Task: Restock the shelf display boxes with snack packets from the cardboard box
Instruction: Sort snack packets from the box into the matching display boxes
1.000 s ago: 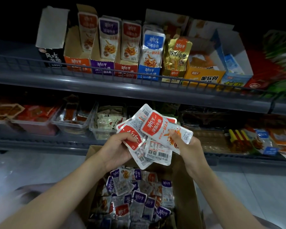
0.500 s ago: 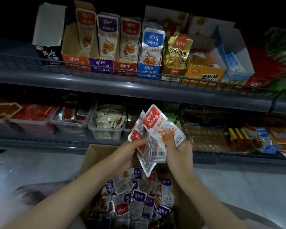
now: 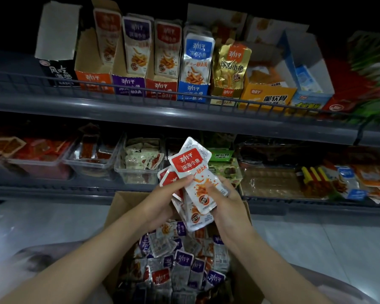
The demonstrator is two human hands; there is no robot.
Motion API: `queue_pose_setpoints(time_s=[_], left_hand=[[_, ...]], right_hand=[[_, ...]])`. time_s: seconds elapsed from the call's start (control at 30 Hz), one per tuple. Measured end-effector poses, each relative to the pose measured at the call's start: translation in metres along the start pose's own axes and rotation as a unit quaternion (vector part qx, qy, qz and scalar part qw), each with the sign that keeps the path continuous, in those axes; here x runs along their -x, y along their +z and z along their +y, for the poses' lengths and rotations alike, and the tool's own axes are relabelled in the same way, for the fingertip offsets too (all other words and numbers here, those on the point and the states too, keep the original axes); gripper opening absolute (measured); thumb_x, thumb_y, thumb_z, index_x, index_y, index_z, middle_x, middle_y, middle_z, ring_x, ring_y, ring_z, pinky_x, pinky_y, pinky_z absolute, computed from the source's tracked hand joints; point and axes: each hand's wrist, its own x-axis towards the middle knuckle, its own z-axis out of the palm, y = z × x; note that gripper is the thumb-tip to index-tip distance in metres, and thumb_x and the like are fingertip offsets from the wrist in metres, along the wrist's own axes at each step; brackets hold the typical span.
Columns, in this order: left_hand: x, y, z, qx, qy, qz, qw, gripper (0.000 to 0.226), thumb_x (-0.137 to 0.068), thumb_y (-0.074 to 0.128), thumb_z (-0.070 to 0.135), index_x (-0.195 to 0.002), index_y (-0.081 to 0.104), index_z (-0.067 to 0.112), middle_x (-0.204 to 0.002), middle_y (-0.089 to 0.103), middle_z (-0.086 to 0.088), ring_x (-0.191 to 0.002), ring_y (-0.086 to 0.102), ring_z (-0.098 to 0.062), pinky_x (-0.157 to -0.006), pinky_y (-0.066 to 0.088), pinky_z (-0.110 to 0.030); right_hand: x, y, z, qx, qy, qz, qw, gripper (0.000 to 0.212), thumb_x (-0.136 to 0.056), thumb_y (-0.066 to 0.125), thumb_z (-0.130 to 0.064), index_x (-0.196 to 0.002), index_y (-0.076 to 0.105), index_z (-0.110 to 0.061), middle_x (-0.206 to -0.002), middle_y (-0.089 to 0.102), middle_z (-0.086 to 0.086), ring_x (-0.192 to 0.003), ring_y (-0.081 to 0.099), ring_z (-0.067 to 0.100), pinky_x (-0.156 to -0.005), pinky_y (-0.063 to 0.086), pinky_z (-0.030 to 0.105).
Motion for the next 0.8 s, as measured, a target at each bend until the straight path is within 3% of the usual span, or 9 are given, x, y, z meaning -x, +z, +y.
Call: queue_pose_setpoints(time_s=[0.07, 0.17, 0.27, 0.47, 0.6, 0.67, 0.73, 0.8], left_hand=[[0.0, -0.002, 0.001, -0.009, 0.007, 0.002, 1.0, 0.038, -0.08, 0.064, 0.026, -0.116, 0.063, 0.015, -0.114, 0.07, -0.008, -0.105, 0.067, -0.025, -0.096, 0.048, -0.047], [0.002, -0.002, 0.001, -0.036, 0.006, 0.0, 0.999, 0.043, -0.077, 0.067, 0.027, -0.118, 0.063, 0.016, -0.112, 0.071, -0.007, -0.104, 0.067, -0.026, -0.095, 0.048, -0.05], [0.005, -0.001, 0.001, -0.07, 0.013, -0.014, 0.997, 0.041, -0.075, 0.069, 0.02, -0.115, 0.063, 0.016, -0.109, 0.072, -0.007, -0.101, 0.068, -0.025, -0.091, 0.052, -0.044], [0.003, -0.006, 0.013, -0.018, 0.028, 0.041, 0.999, 0.033, -0.08, 0.066, 0.016, -0.112, 0.064, 0.013, -0.102, 0.073, -0.007, -0.09, 0.071, -0.022, -0.072, 0.06, -0.035], [0.006, -0.006, 0.015, -0.043, 0.052, 0.057, 0.996, 0.027, -0.083, 0.067, 0.014, -0.11, 0.065, 0.013, -0.108, 0.072, -0.011, -0.091, 0.071, -0.024, -0.075, 0.058, -0.04], [0.006, -0.003, 0.015, -0.058, 0.053, 0.07, 0.994, 0.015, -0.088, 0.063, 0.022, -0.102, 0.066, 0.017, -0.098, 0.074, -0.007, -0.083, 0.072, -0.019, -0.068, 0.057, -0.035], [0.005, -0.004, 0.019, -0.066, 0.048, 0.096, 0.992, 0.024, -0.09, 0.057, 0.036, -0.098, 0.067, 0.016, -0.091, 0.075, -0.004, -0.08, 0.072, -0.018, -0.072, 0.056, -0.035], [0.006, -0.012, 0.029, -0.092, 0.061, 0.107, 0.988, 0.022, -0.091, 0.056, 0.034, -0.096, 0.066, 0.015, -0.089, 0.075, -0.007, -0.074, 0.072, -0.016, -0.075, 0.057, -0.033]], right_hand=[[0.001, -0.002, -0.004, 0.054, -0.02, -0.012, 0.998, 0.022, -0.089, 0.065, -0.013, -0.11, 0.059, -0.018, -0.101, 0.073, 0.005, -0.09, 0.071, 0.02, -0.082, 0.057, 0.037], [0.0, -0.007, -0.013, 0.104, -0.029, -0.038, 0.993, 0.024, -0.083, 0.072, -0.019, -0.104, 0.06, -0.018, -0.097, 0.074, 0.002, -0.084, 0.072, 0.015, -0.072, 0.057, 0.027], [-0.004, -0.011, -0.019, 0.118, -0.008, -0.052, 0.992, 0.023, -0.084, 0.07, -0.03, -0.103, 0.065, -0.017, -0.094, 0.075, 0.001, -0.081, 0.073, 0.015, -0.064, 0.056, 0.023], [-0.011, -0.017, -0.024, 0.149, -0.033, -0.008, 0.988, 0.022, -0.083, 0.072, -0.027, -0.1, 0.061, -0.018, -0.1, 0.073, 0.003, -0.086, 0.072, 0.017, -0.075, 0.059, 0.032], [-0.007, -0.012, -0.015, 0.083, 0.066, -0.086, 0.991, 0.029, -0.08, 0.072, -0.026, -0.106, 0.065, -0.015, -0.1, 0.075, 0.004, -0.091, 0.072, 0.021, -0.088, 0.055, 0.041], [-0.006, -0.011, -0.009, 0.059, 0.071, -0.078, 0.993, 0.033, -0.075, 0.073, -0.027, -0.104, 0.066, -0.013, -0.098, 0.075, 0.005, -0.092, 0.072, 0.023, -0.09, 0.054, 0.044], [-0.008, -0.015, -0.012, 0.043, 0.064, -0.057, 0.995, 0.031, -0.075, 0.072, -0.026, -0.101, 0.066, -0.011, -0.097, 0.075, 0.007, -0.093, 0.071, 0.024, -0.09, 0.054, 0.046], [-0.011, -0.024, -0.025, 0.036, 0.035, -0.043, 0.998, 0.034, -0.075, 0.068, -0.029, -0.101, 0.065, -0.009, -0.097, 0.074, 0.008, -0.092, 0.071, 0.025, -0.087, 0.054, 0.045]])
